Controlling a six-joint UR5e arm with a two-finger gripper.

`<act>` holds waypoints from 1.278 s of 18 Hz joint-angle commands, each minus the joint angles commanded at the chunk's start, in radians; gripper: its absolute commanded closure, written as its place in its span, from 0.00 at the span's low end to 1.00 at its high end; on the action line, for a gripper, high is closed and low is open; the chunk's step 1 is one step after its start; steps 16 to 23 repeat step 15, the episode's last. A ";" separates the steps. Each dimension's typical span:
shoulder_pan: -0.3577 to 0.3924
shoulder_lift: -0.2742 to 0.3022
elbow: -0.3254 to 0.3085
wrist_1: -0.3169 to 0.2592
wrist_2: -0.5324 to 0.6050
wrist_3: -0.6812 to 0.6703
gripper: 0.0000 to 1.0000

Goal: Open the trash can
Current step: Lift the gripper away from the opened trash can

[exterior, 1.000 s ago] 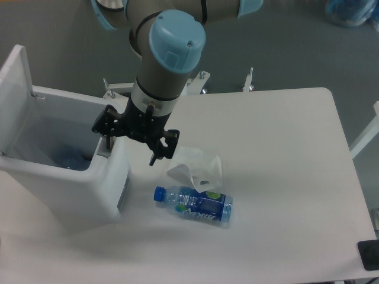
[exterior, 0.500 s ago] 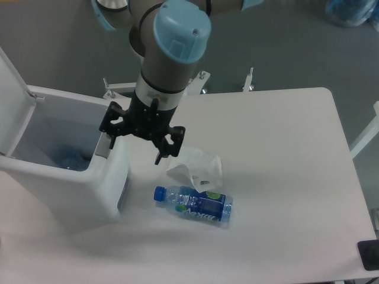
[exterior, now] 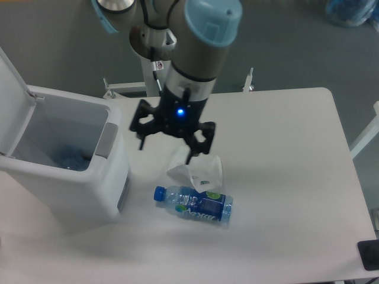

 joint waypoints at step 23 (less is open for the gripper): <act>0.241 -0.118 -0.020 0.092 0.114 0.586 0.00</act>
